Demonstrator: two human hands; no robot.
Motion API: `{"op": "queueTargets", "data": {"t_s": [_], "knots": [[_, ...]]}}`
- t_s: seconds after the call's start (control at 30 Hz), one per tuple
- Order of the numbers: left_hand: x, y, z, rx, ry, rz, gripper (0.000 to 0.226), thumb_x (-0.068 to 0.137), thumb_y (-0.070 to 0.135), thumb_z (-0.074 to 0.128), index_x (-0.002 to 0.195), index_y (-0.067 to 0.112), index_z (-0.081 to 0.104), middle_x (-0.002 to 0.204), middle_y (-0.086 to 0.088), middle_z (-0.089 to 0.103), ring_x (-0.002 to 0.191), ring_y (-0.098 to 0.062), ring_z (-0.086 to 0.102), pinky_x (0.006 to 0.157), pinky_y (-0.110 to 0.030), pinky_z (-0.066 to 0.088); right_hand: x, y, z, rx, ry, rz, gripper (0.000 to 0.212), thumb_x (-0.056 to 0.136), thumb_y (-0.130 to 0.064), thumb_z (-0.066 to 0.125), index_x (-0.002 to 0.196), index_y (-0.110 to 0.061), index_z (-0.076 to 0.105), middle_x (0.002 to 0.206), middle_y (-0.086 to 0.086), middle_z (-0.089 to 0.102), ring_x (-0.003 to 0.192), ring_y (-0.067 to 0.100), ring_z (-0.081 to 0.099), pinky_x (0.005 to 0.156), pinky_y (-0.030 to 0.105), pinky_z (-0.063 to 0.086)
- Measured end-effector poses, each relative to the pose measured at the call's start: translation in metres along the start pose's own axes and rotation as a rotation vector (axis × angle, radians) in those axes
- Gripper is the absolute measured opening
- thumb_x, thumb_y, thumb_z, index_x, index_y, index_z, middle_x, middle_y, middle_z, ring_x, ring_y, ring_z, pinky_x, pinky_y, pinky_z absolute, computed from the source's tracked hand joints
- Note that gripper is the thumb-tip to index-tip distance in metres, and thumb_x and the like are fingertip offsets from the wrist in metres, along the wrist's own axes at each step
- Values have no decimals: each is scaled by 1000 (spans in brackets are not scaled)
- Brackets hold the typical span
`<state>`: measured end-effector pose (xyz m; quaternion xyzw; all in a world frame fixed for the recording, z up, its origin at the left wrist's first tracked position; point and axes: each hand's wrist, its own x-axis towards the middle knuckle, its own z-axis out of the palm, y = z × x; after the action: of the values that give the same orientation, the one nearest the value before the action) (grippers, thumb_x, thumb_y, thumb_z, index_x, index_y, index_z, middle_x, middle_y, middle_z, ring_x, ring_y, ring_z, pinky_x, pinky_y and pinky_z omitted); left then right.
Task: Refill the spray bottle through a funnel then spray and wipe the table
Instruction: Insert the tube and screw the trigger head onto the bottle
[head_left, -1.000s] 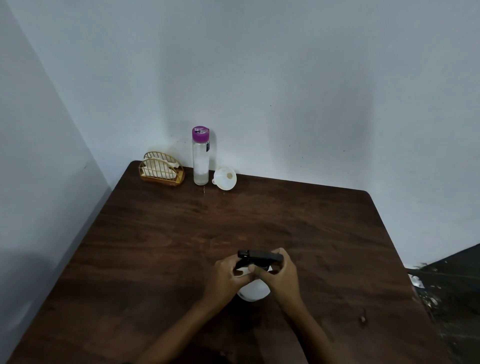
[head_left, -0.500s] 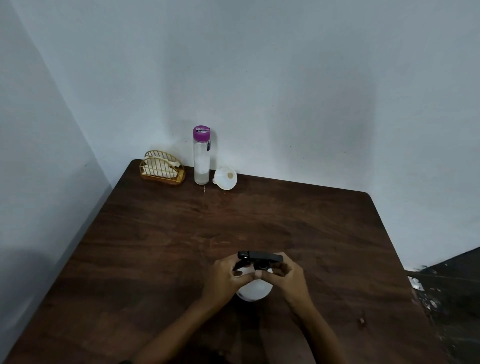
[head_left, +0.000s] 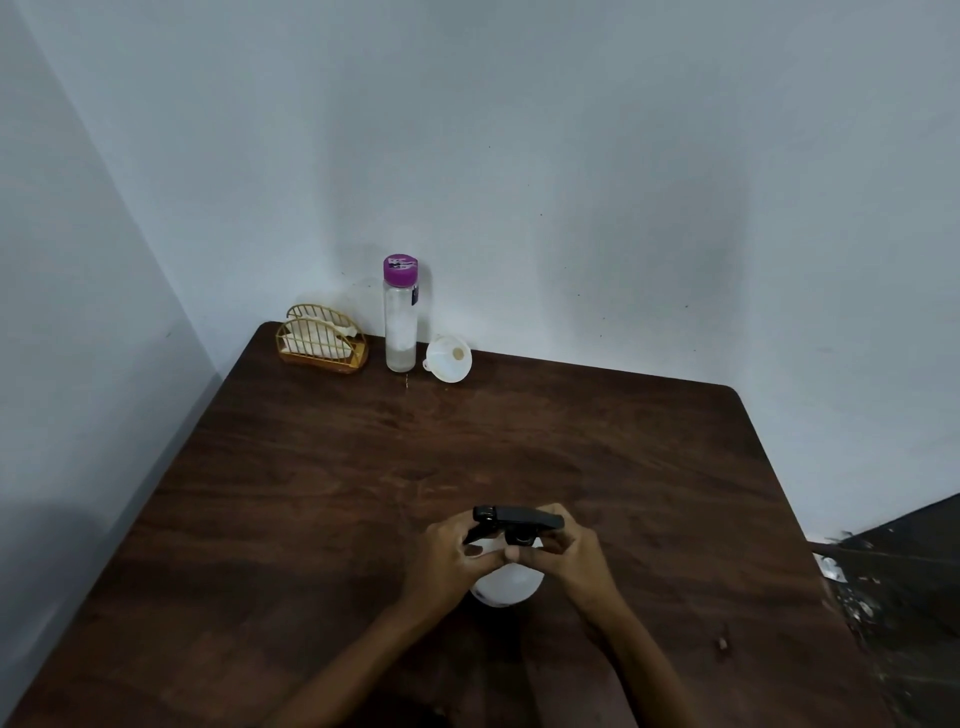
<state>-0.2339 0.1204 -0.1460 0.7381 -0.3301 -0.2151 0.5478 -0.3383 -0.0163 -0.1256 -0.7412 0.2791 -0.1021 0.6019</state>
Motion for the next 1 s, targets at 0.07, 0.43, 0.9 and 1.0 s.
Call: {"op": "queueTargets", "data": {"t_s": [0.07, 0.43, 0.9, 1.0], "knots": [[1, 1, 0, 9, 1, 4, 28, 70, 48, 73, 92, 53, 57, 88, 29, 66, 92, 6, 64, 75, -18, 55, 0, -1, 3, -17, 44, -10, 36, 65, -9, 85, 92, -4, 62, 91, 8, 71, 88, 17, 69, 76, 31, 56], [1, -3, 0, 88, 35, -4, 35, 68, 52, 68, 98, 33, 65, 86, 22, 66, 86, 1, 66, 72, -28, 57, 5, -7, 16, -161, 135, -102, 38, 55, -22, 89, 75, -11, 58, 73, 1, 62, 66, 5, 58, 57, 17, 45], [3, 5, -1, -59, -40, -123, 31, 79, 21, 74, 96, 39, 56, 96, 15, 65, 97, 1, 62, 82, -19, 50, 8, -9, 12, -57, 40, -60, 53, 49, -41, 85, 73, -9, 51, 72, 12, 58, 66, 15, 56, 59, 28, 46], [4, -7, 0, -114, -86, -237, 65, 62, 45, 84, 116, 43, 47, 114, 16, 60, 112, -3, 54, 96, -28, 47, 8, -20, 7, -20, 88, -66, 47, 56, -30, 88, 78, -3, 57, 70, 6, 61, 63, 11, 60, 57, 22, 48]]}}
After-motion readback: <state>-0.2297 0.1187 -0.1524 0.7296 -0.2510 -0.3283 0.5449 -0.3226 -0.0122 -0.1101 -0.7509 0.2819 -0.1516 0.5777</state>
